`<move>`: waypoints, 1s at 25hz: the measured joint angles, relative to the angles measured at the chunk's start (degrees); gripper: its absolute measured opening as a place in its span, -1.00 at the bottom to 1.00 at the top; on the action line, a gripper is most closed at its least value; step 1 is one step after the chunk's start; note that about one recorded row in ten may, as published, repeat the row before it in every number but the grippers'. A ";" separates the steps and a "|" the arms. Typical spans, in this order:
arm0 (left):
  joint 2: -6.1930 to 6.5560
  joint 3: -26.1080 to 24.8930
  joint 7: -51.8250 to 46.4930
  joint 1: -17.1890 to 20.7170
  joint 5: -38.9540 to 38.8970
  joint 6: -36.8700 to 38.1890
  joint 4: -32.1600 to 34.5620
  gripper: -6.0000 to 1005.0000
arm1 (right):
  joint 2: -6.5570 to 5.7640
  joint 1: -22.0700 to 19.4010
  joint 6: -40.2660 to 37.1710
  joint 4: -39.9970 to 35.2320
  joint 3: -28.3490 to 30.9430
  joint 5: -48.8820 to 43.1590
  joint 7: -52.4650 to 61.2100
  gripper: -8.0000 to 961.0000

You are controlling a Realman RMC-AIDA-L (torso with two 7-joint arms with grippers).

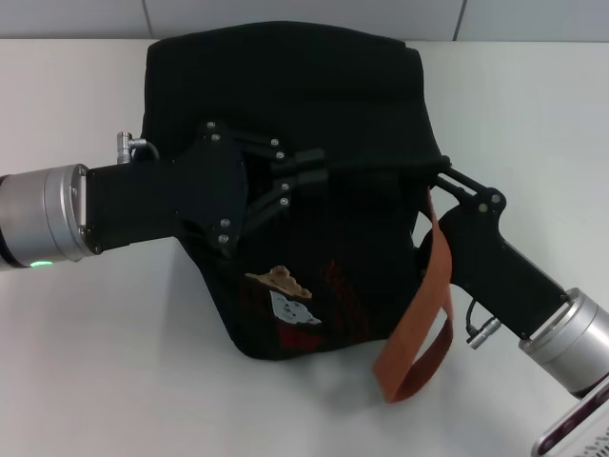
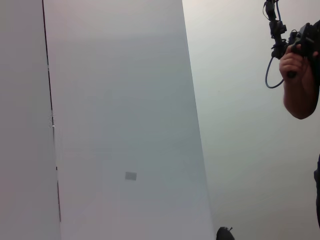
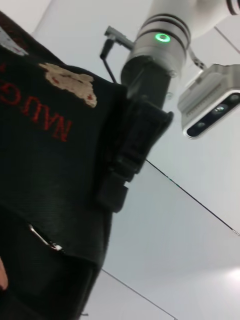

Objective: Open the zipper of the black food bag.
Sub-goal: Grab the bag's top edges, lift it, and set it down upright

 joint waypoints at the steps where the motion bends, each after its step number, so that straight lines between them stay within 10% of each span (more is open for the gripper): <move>1: 0.01 0.03 0.00 -0.04 -0.01 -0.03 -0.03 -0.80 | 0.00 -0.03 -0.38 -0.02 -0.01 0.00 0.34 -0.23; 25: -0.05 0.12 -0.04 -0.13 0.02 0.44 -0.03 -0.80 | 0.09 3.49 3.59 -1.00 0.25 0.14 4.30 -0.26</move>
